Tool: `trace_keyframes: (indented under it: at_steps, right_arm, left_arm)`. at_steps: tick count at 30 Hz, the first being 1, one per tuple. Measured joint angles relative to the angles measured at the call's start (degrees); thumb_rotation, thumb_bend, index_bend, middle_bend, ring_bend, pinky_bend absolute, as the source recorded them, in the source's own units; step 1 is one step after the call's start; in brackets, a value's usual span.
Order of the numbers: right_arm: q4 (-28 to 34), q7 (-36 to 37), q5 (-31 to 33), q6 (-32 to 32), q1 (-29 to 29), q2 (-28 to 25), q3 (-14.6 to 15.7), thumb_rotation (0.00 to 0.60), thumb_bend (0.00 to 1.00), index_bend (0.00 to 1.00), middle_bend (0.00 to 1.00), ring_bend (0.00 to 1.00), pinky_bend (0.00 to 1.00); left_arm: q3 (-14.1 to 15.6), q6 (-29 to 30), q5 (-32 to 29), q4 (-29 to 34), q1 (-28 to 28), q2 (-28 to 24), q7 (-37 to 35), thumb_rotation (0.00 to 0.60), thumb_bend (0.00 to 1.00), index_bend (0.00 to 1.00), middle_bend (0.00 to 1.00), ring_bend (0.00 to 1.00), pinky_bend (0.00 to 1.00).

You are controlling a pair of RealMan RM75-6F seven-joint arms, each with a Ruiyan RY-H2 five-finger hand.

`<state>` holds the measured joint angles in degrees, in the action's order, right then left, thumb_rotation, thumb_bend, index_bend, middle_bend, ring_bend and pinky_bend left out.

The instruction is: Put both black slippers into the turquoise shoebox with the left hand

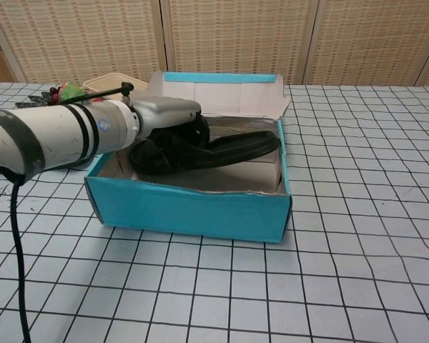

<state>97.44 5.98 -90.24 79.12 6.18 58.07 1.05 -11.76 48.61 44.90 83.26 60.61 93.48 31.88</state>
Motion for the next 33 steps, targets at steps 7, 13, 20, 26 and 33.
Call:
trace_keyframes:
  at_steps: [7, 13, 20, 26, 33]
  right_arm:
    - [0.34, 0.04, -0.02, 0.23, -0.14, -0.15, 0.11, 0.6, 0.13, 0.0, 0.0, 0.0, 0.0]
    - [0.48, 0.33, 0.03, 0.45, -0.28, -0.4, 0.1, 0.6, 0.13, 0.0, 0.0, 0.0, 0.0]
    - [0.38, 0.24, 0.07, 0.23, -0.18, -0.35, 0.1, 0.6, 0.13, 0.0, 0.0, 0.0, 0.0]
    - [0.53, 0.0, -0.31, 0.46, -0.29, -0.43, 0.26, 0.6, 0.13, 0.0, 0.0, 0.0, 0.0]
    - [0.78, -0.4, -0.56, 0.91, -0.45, -0.5, 0.3, 0.6, 0.13, 0.0, 0.0, 0.0, 0.0]
  left_arm:
    - [1.6, 0.51, 2.68, -4.65, -0.33, 3.43, -1.48, 0.6, 0.57, 0.57, 0.7, 0.64, 0.56]
    - [2.88, -0.8, 3.33, -8.47, -0.22, 5.88, -1.39, 0.6, 0.56, 0.54, 0.68, 0.62, 0.54]
    - [2.47, -0.8, 5.69, -7.18, -0.92, 5.43, -4.34, 0.6, 0.47, 0.06, 0.15, 0.11, 0.25]
    - [1.12, -1.65, 10.19, -3.41, -2.05, 2.8, -11.86, 0.6, 0.42, 0.0, 0.0, 0.0, 0.13]
    - [-0.09, -6.72, 12.43, -1.38, -2.73, -0.72, -20.03, 0.6, 0.38, 0.0, 0.0, 0.0, 0.03]
